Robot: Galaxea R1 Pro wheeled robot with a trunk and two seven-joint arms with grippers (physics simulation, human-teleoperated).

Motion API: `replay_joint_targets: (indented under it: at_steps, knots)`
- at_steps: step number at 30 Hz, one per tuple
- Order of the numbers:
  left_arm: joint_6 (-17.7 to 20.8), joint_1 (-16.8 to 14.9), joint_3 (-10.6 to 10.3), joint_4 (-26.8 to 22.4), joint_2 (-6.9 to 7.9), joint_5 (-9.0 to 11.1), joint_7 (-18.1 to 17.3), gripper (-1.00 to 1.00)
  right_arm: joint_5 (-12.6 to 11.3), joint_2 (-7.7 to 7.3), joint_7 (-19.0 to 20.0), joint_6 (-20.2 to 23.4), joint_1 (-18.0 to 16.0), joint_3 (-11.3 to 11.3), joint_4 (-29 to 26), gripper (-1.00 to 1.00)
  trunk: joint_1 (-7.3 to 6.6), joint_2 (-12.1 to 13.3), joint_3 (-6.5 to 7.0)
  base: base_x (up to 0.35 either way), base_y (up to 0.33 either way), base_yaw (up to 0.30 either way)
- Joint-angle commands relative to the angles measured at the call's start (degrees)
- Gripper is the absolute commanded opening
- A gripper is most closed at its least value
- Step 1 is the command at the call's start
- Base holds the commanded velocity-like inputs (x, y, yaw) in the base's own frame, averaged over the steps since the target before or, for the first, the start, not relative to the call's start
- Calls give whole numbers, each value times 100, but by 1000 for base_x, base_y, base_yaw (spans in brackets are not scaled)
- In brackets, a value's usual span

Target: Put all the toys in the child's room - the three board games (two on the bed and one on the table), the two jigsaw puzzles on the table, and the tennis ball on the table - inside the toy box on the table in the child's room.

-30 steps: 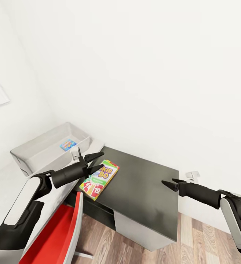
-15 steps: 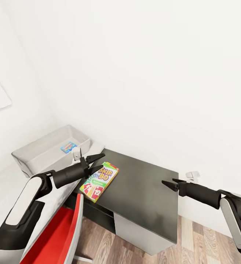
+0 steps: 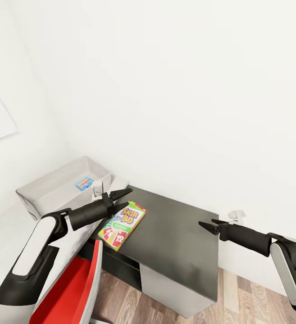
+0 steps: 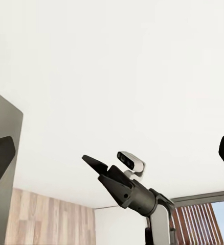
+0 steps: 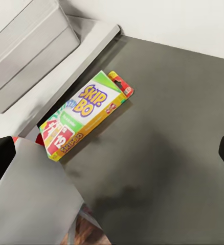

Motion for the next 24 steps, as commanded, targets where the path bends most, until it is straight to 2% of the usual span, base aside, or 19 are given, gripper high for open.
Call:
replay_joint_targets:
  at_steps: [1, 8, 24]
  knots:
    - [7, -5, -4, -5, 2, 58, 59, 100, -3, 0, 17, 28, -5, -5, -2, 100, 4, -11, -1, 0, 0, 0]
    - [13, -6, -4, -5, -79, -37, 32, 100, -4, 2, 17, 28, -5, -5, -3, 100, 4, -11, 65, 0, 0, 0]
    - [12, 10, -1, -5, -92, -69, 92, 100, -2, -7, 21, 28, -5, -5, -3, 100, 4, -11, 215, 0, 0, 0]
